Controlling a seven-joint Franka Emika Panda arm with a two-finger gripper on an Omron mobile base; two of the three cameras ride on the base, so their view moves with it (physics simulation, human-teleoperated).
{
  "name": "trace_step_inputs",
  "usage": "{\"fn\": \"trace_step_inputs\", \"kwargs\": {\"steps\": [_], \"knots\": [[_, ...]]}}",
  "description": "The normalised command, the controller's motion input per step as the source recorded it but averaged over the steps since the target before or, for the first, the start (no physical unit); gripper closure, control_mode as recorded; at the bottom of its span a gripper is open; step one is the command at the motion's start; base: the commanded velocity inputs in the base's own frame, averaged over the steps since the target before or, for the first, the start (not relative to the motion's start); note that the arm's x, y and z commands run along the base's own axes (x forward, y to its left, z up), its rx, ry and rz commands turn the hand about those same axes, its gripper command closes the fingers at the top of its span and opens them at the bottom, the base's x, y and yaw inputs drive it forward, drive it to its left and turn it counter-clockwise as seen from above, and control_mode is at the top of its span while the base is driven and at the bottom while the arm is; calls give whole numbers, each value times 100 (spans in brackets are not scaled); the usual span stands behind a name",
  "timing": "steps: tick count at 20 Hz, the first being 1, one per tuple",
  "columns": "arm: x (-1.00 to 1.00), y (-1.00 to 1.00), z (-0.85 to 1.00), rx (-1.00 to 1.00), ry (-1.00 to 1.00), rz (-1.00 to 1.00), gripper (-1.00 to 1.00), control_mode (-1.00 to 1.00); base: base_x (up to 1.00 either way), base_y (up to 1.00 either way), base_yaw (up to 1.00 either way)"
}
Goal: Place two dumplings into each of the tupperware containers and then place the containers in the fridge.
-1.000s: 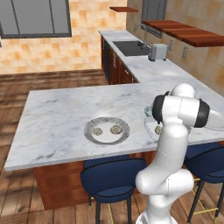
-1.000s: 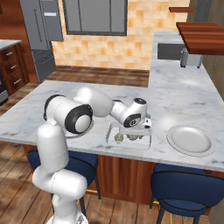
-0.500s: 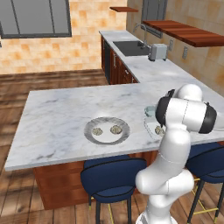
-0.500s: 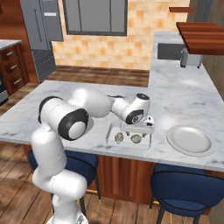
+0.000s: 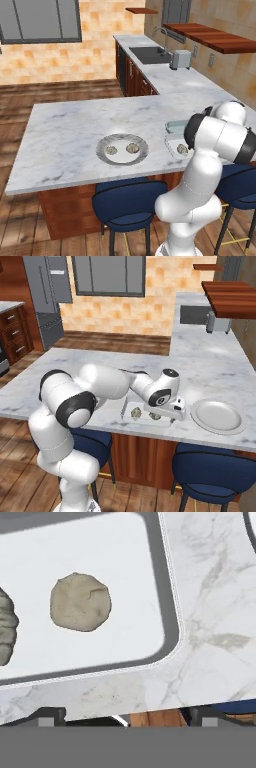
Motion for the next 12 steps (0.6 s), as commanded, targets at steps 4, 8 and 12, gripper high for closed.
{"fn": "trace_step_inputs", "kwargs": {"steps": [4, 8, 12], "knots": [[0, -4, 1, 0, 0, -25, -100, -100, 0, 0, 0], [0, -25, 0, 0, 0, -22, -100, -100, 0, 0, 0], [4, -12, 0, 1, 0, -11, -100, -100, 0, 0, 0]]}}
